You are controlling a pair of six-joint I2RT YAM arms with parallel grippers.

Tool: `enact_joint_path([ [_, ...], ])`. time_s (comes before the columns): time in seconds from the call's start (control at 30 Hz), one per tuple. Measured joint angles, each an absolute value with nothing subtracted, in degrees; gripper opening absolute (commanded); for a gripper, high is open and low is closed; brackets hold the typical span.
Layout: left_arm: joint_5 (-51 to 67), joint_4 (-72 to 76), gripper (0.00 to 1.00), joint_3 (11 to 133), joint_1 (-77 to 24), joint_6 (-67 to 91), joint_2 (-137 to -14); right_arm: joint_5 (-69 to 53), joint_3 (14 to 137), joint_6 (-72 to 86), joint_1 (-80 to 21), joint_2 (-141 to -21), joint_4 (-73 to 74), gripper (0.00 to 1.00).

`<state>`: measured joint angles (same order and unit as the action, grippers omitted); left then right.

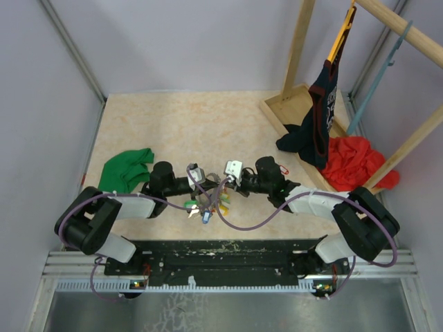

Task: Put the keys on the keyring
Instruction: Insert the key onto the keyring.

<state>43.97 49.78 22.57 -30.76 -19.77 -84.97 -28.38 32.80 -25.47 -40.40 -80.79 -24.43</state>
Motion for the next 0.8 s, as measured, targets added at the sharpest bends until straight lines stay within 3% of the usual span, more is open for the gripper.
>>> enact_joint_path([
  [0.8,45.56,45.74,0.0,23.68,-31.11,-21.85,-85.19,-32.86,37.3,-29.21,-40.4,-81.95,-16.12,0.0],
])
